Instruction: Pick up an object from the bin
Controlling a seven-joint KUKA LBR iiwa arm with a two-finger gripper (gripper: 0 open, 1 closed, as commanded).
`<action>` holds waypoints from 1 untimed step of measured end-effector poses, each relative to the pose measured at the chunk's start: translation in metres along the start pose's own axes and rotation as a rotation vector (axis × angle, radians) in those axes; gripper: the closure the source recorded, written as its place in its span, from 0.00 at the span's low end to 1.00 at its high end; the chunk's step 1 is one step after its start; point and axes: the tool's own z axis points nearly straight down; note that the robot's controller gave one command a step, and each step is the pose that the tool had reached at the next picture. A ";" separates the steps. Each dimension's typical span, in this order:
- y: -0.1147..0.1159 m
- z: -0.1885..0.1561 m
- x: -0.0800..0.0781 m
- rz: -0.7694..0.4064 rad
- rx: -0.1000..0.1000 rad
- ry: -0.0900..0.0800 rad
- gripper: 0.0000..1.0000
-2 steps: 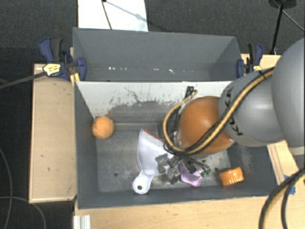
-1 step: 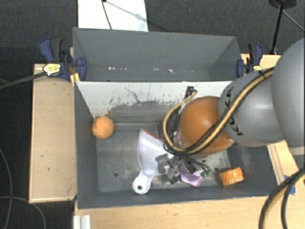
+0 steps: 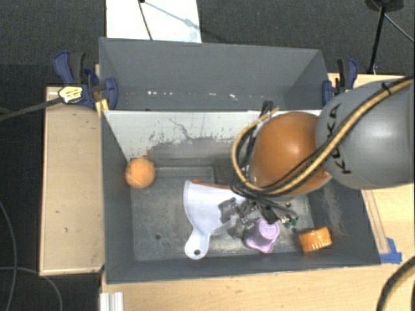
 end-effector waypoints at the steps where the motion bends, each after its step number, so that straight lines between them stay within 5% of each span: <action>1: -0.010 -0.012 -0.001 -0.033 0.007 -0.016 1.00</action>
Offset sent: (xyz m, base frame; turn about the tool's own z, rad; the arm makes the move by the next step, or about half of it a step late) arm 0.0003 -0.0056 0.0683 -0.0497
